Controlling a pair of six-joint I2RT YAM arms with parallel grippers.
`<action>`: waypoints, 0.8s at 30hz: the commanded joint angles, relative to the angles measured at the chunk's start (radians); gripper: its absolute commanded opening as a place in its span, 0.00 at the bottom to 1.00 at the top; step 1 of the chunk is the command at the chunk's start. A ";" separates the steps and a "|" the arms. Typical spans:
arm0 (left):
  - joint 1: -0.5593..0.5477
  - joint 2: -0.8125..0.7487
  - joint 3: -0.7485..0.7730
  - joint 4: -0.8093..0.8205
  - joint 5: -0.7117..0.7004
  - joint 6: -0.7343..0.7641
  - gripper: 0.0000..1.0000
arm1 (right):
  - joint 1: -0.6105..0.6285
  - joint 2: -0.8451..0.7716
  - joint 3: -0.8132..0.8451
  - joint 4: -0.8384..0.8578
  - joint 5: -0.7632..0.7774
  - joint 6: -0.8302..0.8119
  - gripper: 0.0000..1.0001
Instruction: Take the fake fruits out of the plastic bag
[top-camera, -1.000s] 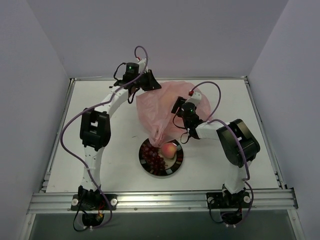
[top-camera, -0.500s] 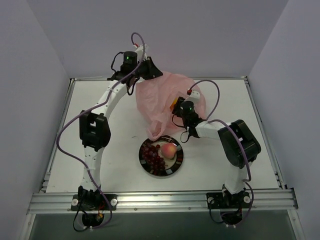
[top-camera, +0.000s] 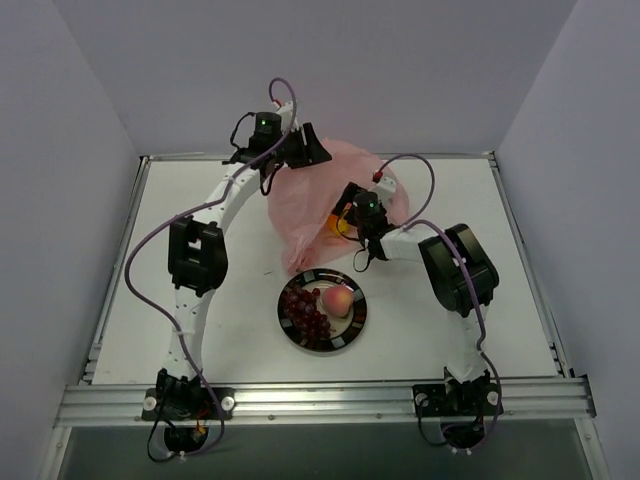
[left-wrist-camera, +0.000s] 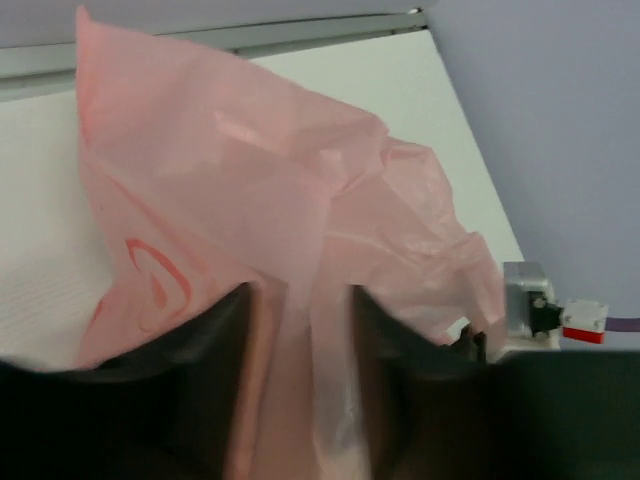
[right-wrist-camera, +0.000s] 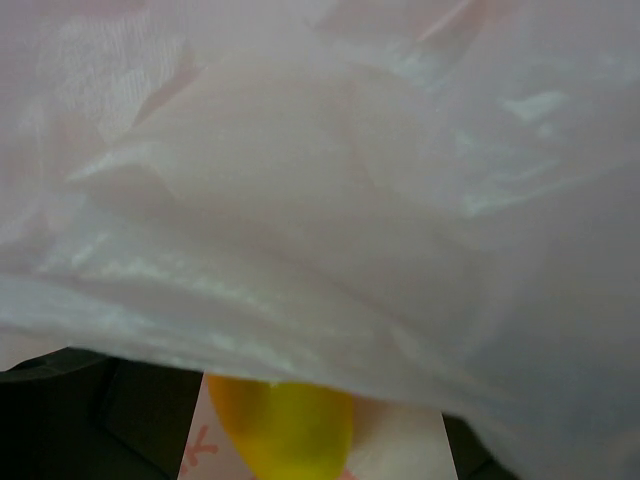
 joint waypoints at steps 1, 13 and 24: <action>0.023 -0.023 0.030 -0.045 -0.025 0.023 0.55 | 0.003 -0.008 0.051 -0.027 -0.016 0.007 0.77; 0.014 -0.528 -0.468 0.010 -0.377 0.092 0.94 | -0.028 -0.117 0.019 -0.196 -0.258 -0.260 0.89; -0.231 -0.900 -0.970 -0.082 -0.752 0.135 0.94 | -0.006 -0.014 0.136 -0.322 -0.179 -0.283 0.82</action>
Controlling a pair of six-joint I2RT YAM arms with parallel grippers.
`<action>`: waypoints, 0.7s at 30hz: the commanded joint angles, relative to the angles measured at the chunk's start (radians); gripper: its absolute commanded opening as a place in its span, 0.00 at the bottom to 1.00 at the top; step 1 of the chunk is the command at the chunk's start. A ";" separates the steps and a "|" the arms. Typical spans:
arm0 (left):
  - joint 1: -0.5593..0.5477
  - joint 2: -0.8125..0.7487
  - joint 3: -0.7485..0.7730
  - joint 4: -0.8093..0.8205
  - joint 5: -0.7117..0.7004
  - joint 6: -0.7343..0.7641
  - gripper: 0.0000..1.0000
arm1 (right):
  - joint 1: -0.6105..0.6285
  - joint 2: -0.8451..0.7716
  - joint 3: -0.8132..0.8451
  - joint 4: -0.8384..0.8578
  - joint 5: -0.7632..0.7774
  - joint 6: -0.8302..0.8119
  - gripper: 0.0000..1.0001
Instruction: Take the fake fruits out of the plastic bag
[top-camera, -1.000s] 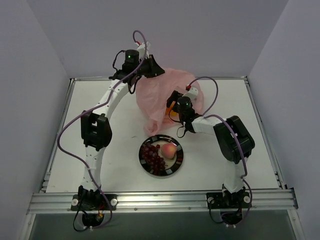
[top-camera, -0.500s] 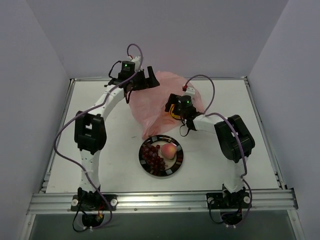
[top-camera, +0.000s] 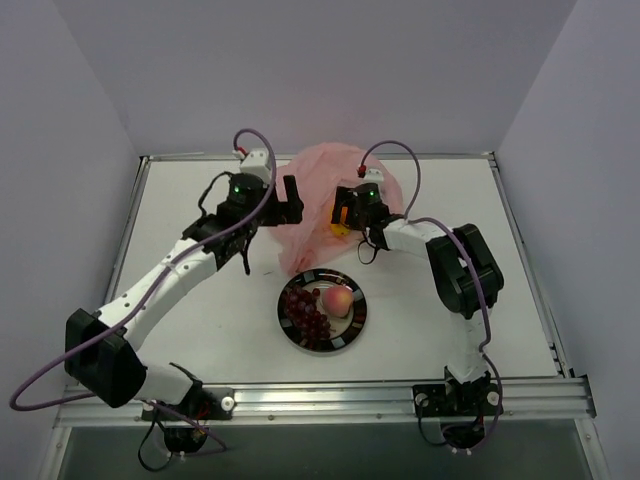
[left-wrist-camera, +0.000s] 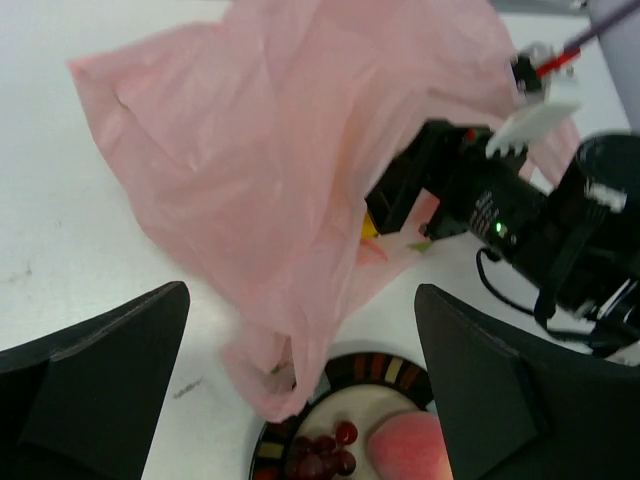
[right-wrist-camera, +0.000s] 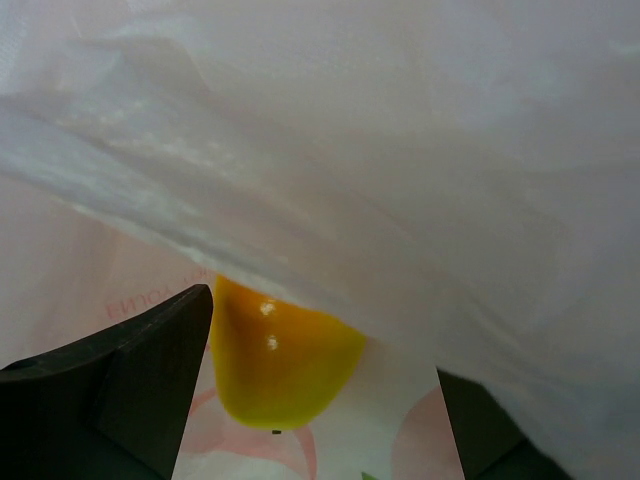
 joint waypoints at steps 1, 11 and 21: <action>-0.086 -0.032 -0.089 -0.071 -0.126 0.014 0.94 | 0.022 0.007 0.040 -0.069 0.019 -0.025 0.82; -0.132 -0.025 -0.282 0.024 -0.097 -0.010 0.95 | 0.064 0.011 0.056 -0.090 0.064 -0.012 0.41; -0.131 0.107 -0.227 0.148 -0.107 0.003 0.30 | 0.070 -0.165 -0.036 -0.081 -0.006 -0.016 0.12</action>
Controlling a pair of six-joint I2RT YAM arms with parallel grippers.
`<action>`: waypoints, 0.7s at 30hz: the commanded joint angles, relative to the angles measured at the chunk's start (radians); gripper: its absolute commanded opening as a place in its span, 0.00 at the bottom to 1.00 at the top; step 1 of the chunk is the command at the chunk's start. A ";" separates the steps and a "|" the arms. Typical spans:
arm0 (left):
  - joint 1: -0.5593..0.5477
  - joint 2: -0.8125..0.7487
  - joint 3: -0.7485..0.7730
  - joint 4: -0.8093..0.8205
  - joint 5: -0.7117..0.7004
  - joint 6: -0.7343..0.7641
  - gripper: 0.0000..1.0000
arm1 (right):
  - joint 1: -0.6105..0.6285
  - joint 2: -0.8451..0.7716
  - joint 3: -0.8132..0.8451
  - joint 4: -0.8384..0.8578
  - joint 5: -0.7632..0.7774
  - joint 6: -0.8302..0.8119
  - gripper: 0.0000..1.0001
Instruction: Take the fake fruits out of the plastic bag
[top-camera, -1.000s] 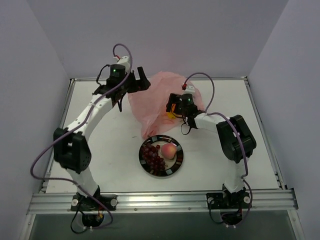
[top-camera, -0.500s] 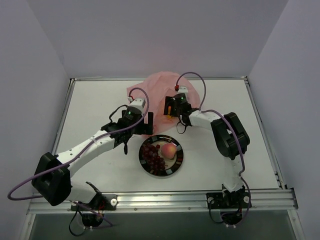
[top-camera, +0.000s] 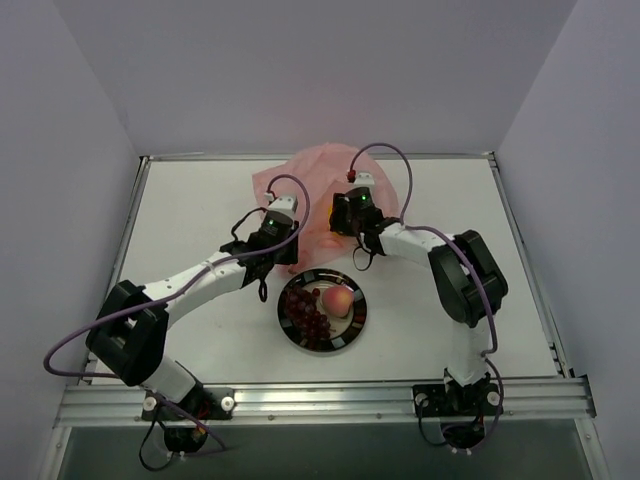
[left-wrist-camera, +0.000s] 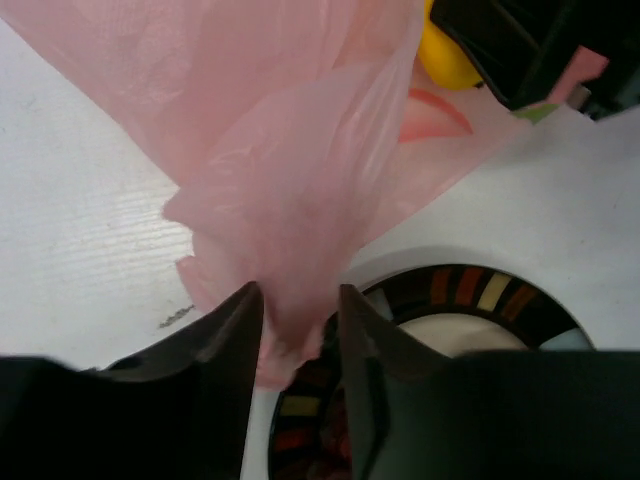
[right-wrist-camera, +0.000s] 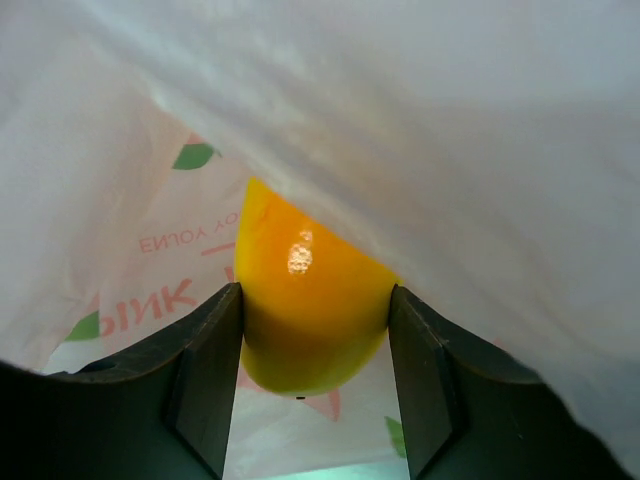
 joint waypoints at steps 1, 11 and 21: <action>0.004 0.001 0.053 0.066 -0.019 0.009 0.23 | 0.003 -0.153 -0.045 0.018 -0.052 0.011 0.12; 0.010 -0.007 0.092 0.084 -0.050 -0.008 0.02 | 0.032 -0.335 -0.220 0.040 -0.168 0.066 0.12; 0.068 0.033 0.131 0.155 -0.032 -0.053 0.02 | 0.042 -0.527 -0.352 0.023 -0.446 -0.035 0.13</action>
